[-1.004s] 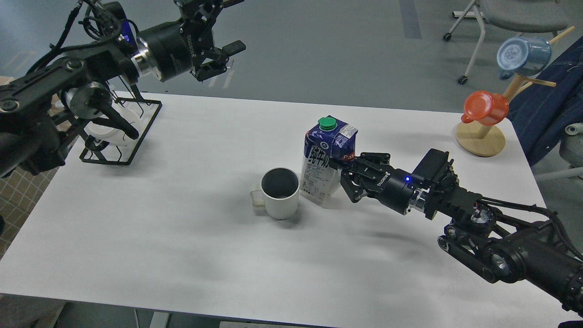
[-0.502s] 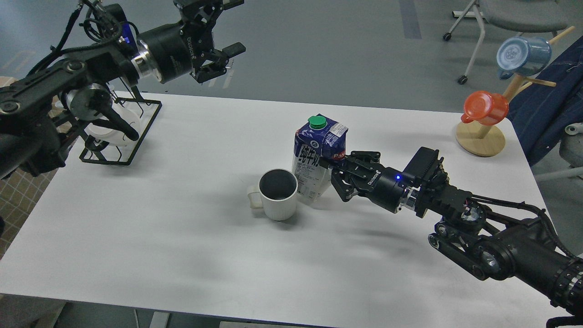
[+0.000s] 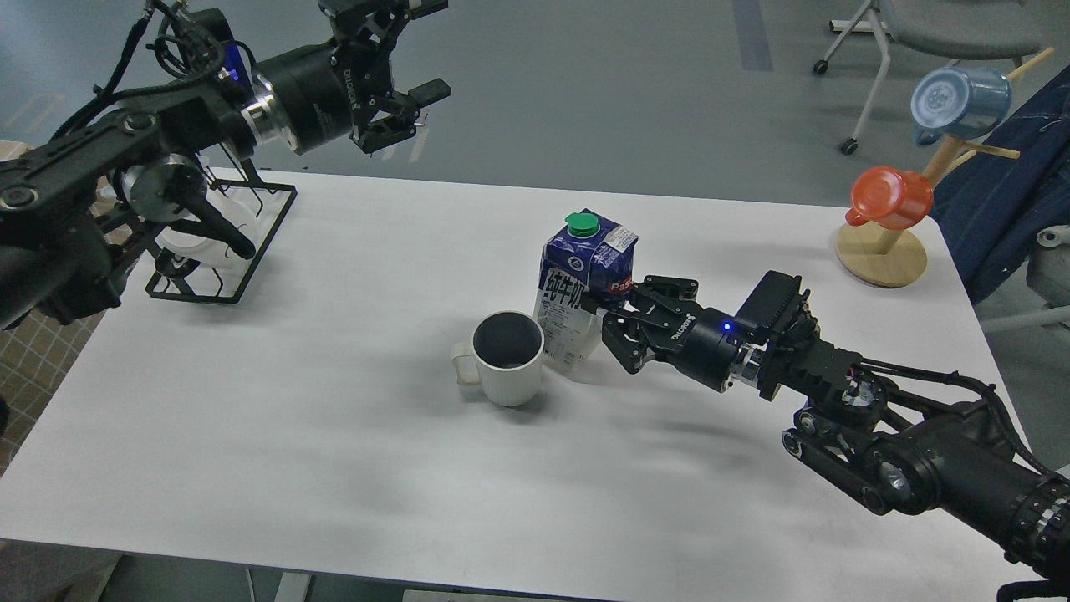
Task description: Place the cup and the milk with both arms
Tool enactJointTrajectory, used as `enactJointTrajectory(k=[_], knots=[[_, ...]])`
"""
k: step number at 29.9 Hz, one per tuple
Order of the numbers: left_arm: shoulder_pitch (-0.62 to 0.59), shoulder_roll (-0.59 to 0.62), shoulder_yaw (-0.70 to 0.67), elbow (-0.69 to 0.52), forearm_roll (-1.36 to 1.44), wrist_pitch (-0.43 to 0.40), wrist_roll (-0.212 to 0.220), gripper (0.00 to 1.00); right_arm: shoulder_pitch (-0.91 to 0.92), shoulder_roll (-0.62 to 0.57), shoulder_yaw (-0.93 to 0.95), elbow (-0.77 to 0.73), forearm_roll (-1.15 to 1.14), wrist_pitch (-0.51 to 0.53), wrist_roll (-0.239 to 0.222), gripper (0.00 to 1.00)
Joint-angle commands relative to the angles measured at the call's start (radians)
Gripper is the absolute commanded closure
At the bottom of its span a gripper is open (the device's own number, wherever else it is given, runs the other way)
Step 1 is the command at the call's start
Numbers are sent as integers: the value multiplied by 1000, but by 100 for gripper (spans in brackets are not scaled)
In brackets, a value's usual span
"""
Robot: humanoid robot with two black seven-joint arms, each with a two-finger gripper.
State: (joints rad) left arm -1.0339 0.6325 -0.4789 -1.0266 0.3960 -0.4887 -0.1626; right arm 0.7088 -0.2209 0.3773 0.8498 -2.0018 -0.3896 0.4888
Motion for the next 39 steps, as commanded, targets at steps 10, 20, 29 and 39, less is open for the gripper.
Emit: enactJointTrajectory(k=[10,20,29,39], knots=[[0,0,-14,0,6,0,0,3,-3,-12,0,15,3,-6,0,16],[3,-1,-14,0,6,0,0,3,-25,-153,0,138,14,2,0,12],[12,1,-15,0,6,0,0,3,-80,-535,11,509,136,29,0,9],[12,-16,-92,6,-3,0,3,3,107,-724,195,644,728,391,0,8]])
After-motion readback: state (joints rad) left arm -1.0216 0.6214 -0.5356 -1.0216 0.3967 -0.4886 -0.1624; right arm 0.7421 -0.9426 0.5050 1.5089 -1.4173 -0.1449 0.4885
